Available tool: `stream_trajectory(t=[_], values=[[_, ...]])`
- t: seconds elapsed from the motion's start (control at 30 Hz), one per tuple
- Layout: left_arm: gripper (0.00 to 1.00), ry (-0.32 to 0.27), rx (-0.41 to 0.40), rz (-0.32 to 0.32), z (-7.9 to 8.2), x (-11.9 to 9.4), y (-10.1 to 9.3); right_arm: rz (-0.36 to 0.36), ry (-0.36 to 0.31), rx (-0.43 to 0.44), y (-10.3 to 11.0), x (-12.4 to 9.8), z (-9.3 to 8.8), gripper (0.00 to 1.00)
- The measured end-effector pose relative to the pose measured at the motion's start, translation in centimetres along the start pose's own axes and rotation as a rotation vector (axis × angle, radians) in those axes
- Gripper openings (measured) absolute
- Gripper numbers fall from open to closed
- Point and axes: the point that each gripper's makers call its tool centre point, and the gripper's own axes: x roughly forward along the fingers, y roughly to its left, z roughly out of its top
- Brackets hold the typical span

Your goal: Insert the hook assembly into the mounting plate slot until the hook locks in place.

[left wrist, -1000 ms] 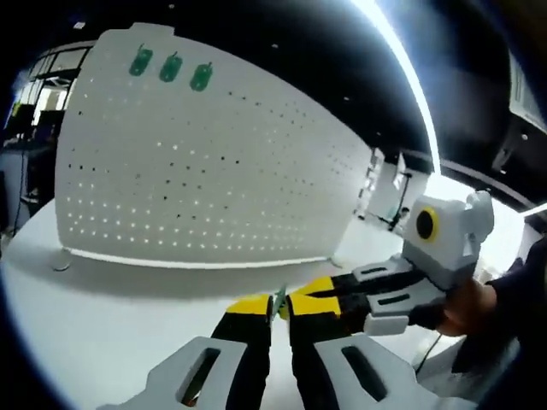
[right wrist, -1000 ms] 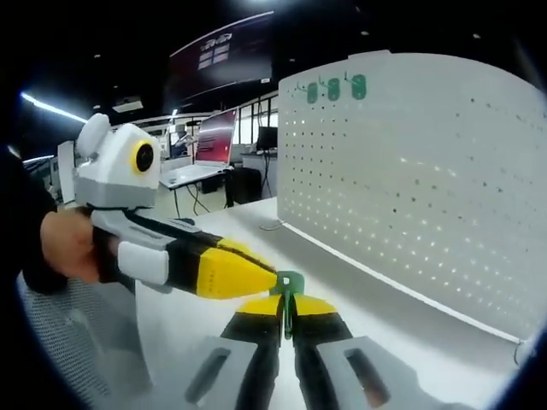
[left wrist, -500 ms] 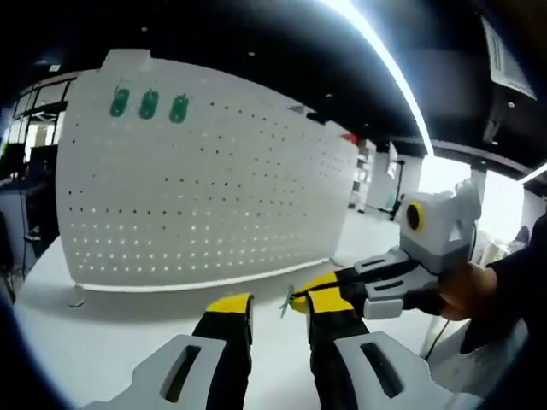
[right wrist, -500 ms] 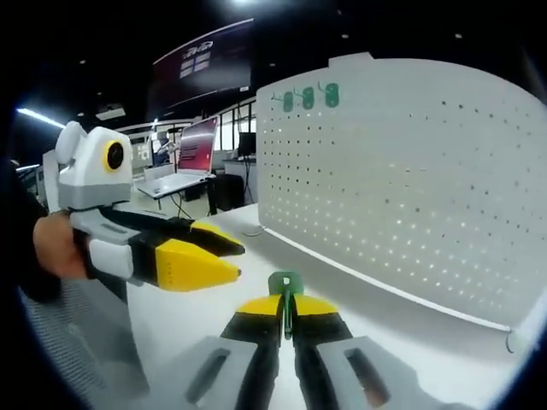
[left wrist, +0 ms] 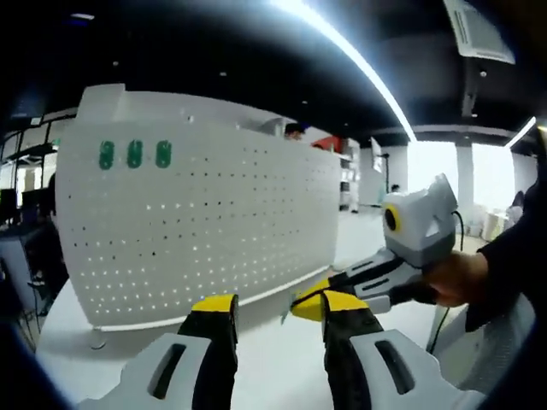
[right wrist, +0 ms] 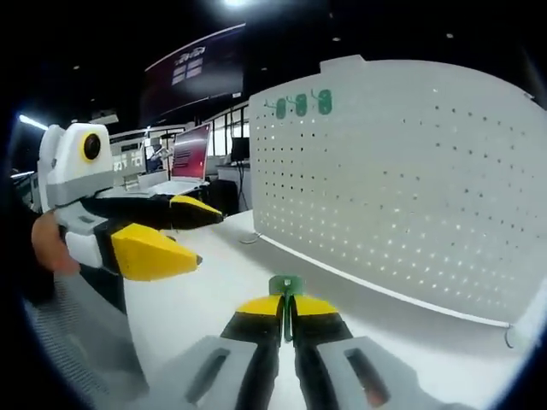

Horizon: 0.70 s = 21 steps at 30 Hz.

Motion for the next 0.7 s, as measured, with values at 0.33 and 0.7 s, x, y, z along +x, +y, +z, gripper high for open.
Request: stream_trajectory(t=[0.33, 0.7], values=[[0.40, -0.053, -0.018, -0.002, 0.6, -0.2, 0.3, -0.047, -0.053, -0.005, -0.8, 0.1, 3.9, 0.01], [0.40, -0.064, -0.003, -0.028, 0.9, -0.1, -0.6, -0.116, -0.173, -0.032, -2.4, 1.0, 11.1, 0.01]])
